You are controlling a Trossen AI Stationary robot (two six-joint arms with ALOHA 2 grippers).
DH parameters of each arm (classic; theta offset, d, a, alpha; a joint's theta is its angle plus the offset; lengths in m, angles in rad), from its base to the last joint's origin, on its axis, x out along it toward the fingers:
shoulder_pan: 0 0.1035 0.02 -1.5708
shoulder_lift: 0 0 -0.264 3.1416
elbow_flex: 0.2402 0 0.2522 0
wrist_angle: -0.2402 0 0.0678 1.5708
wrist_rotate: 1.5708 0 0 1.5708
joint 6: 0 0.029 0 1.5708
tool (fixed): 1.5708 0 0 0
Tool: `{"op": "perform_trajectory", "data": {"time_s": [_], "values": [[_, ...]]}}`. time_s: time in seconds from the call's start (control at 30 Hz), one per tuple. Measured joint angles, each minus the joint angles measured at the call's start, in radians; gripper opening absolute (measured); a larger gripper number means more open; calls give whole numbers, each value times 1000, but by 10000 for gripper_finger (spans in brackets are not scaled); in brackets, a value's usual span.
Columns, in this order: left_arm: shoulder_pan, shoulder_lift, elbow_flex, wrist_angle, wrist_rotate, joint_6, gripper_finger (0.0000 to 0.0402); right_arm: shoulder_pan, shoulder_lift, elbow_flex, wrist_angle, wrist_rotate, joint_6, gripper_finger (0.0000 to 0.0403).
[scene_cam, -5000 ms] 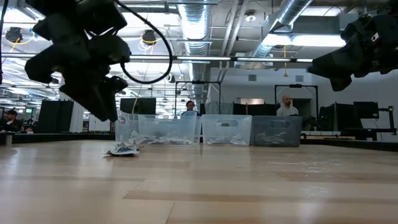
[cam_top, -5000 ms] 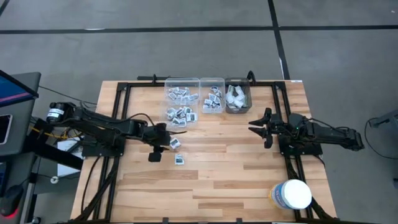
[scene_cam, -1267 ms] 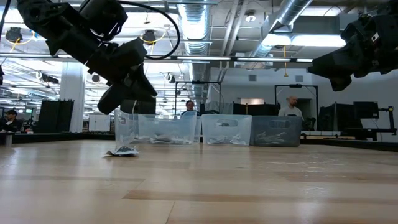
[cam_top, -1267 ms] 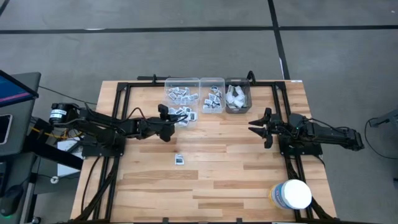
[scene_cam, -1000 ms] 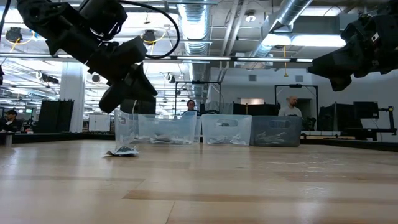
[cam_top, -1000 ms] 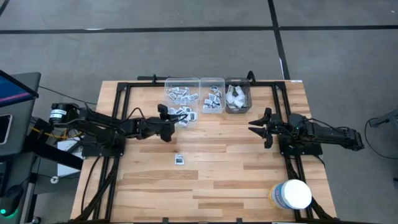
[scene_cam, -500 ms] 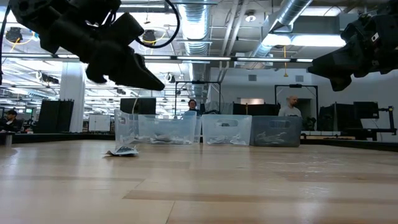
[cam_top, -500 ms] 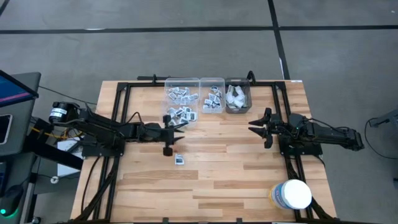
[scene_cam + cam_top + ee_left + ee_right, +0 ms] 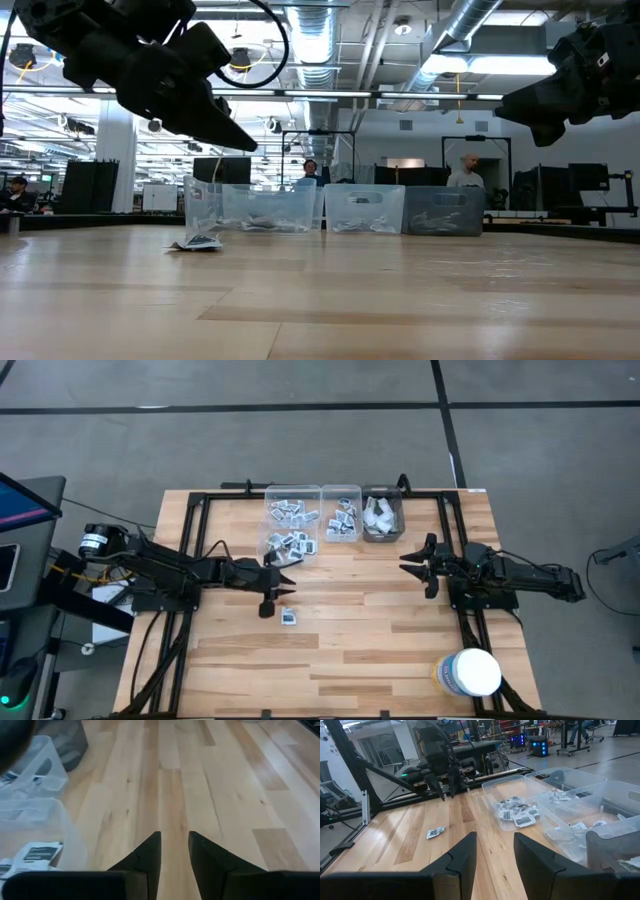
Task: Pick & Place First Aid Supplies
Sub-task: Put the towelette pack into the bottom transparent bin
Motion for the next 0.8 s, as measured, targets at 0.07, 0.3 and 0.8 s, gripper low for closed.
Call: {"op": "perform_trajectory", "data": {"time_s": [0.07,0.3,0.8], "values": [[0,0,0,-5,14,-6,100,0,0,0,0,0,0,124],[0,0,0,-93,131,-123,100,0,0,0,0,0,0,124],[-29,95,-50,-37,235,-73,100,0,0,0,0,0,0,124]]}}
